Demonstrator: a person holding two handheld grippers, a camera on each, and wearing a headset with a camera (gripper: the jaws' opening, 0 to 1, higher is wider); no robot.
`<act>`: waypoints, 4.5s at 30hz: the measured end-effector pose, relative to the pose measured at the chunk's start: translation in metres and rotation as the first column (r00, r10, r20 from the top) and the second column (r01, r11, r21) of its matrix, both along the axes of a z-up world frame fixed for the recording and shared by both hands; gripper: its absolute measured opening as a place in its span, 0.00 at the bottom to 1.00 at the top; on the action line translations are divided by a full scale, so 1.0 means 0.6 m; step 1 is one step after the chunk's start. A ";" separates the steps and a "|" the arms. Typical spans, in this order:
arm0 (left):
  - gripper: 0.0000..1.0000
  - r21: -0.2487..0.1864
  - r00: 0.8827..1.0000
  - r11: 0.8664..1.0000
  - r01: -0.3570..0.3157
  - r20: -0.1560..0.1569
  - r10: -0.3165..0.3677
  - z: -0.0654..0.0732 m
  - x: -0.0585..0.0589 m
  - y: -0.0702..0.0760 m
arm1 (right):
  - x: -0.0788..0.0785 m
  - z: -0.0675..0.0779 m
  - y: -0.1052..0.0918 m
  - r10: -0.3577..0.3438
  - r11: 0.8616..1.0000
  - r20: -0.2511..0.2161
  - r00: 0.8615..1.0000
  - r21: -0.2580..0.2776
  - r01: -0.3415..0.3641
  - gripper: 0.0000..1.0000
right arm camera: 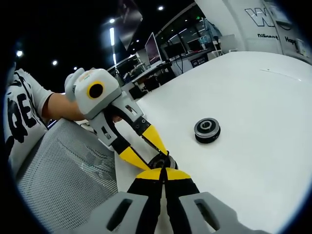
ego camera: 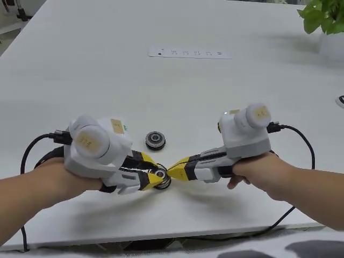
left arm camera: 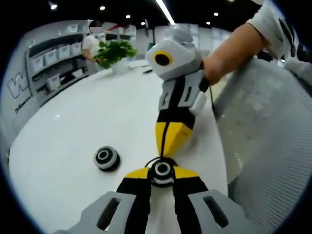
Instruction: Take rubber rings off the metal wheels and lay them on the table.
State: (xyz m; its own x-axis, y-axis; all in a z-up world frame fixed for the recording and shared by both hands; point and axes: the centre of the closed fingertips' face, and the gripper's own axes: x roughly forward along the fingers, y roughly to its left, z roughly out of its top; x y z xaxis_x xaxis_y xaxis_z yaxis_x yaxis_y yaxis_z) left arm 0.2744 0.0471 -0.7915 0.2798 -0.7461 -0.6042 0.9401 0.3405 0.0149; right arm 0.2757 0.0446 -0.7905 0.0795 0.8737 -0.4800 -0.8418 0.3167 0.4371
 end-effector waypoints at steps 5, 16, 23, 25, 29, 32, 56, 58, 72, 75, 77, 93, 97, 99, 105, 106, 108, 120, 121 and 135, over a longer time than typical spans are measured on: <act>0.19 0.013 1.000 1.000 0.006 -0.002 -0.006 0.003 -0.005 0.003 | 0.000 0.000 0.000 0.000 1.000 -0.001 1.000 0.001 0.000 0.00; 0.26 0.005 1.000 1.000 0.023 0.003 -0.023 0.014 -0.017 0.013 | 0.002 0.003 0.000 -0.004 1.000 -0.002 1.000 0.010 0.004 0.00; 0.32 -0.028 1.000 1.000 0.009 0.007 -0.009 0.031 -0.020 0.024 | 0.002 0.006 0.002 -0.004 1.000 -0.005 1.000 0.017 0.004 0.00; 0.35 -0.042 1.000 0.999 0.001 -0.001 -0.001 0.035 -0.022 0.026 | 0.002 0.009 0.003 -0.005 1.000 -0.005 1.000 0.022 0.006 0.00; 0.38 -0.049 1.000 0.999 -0.007 0.004 0.007 0.042 -0.025 0.032 | 0.001 0.011 0.003 -0.005 1.000 -0.005 1.000 0.024 0.005 0.00; 0.40 -0.059 1.000 0.998 -0.021 0.001 0.021 0.047 -0.026 0.039 | -0.003 0.014 0.005 -0.006 1.000 -0.004 1.000 0.026 0.006 0.00; 0.51 -0.096 0.995 0.990 -0.103 0.000 0.104 0.066 -0.031 0.100 | -0.009 0.043 0.025 -0.004 0.998 -0.005 1.000 0.056 0.004 0.00; 0.51 -0.095 0.994 0.990 -0.109 -0.001 0.109 0.065 -0.031 0.105 | -0.009 0.046 0.033 0.000 0.998 -0.006 1.000 0.061 0.001 0.00; 0.52 -0.093 0.989 0.985 -0.145 0.007 0.147 0.065 -0.033 0.134 | -0.006 0.037 0.081 0.035 0.998 -0.003 0.999 0.057 -0.035 0.00; 0.52 -0.094 0.988 0.984 -0.153 0.006 0.155 0.065 -0.034 0.138 | -0.006 0.031 0.090 0.044 0.998 -0.001 0.999 0.048 -0.044 0.00; 0.52 -0.096 0.987 0.983 -0.158 0.009 0.159 0.067 -0.033 0.141 | -0.007 0.027 0.093 0.050 0.998 -0.001 0.999 0.041 -0.050 0.00; 0.53 -0.088 0.985 0.982 -0.169 0.012 0.170 0.066 -0.034 0.151 | -0.004 -0.003 0.107 0.097 0.994 0.096 0.991 -0.056 -0.092 0.00; 0.53 -0.090 0.985 0.981 -0.170 0.012 0.172 0.067 -0.034 0.151 | -0.007 -0.004 0.108 0.110 0.993 0.115 0.987 -0.066 -0.103 0.03; 0.53 -0.090 0.985 0.981 -0.170 0.011 0.172 0.067 -0.034 0.151 | -0.007 -0.004 0.107 0.114 0.992 0.125 0.986 -0.071 -0.106 0.05; 0.53 -0.087 0.985 0.982 -0.168 0.012 0.170 0.067 -0.035 0.150 | -0.004 0.003 0.106 0.099 0.994 0.116 0.988 -0.047 -0.094 0.12; 0.53 -0.086 0.985 0.982 -0.168 0.012 0.169 0.067 -0.035 0.150 | -0.003 0.003 0.106 0.098 0.995 0.119 0.988 -0.046 -0.093 0.13; 0.53 -0.087 0.986 0.982 -0.166 0.012 0.167 0.068 -0.035 0.149 | -0.002 0.006 0.104 0.093 0.995 0.122 0.988 -0.042 -0.088 0.15; 0.54 -0.079 0.989 0.987 -0.143 0.020 0.145 0.073 -0.030 0.133 | 0.002 0.030 0.078 0.068 0.998 0.131 0.989 -0.011 -0.067 0.22; 0.54 -0.078 0.990 0.987 -0.139 0.021 0.141 0.073 -0.029 0.130 | 0.003 0.032 0.073 0.065 0.998 0.131 0.989 -0.009 -0.064 0.22; 0.53 -0.076 0.994 0.992 -0.098 0.032 0.100 0.082 -0.017 0.096 | 0.011 0.039 0.031 0.041 0.999 0.135 0.990 -0.016 -0.039 0.23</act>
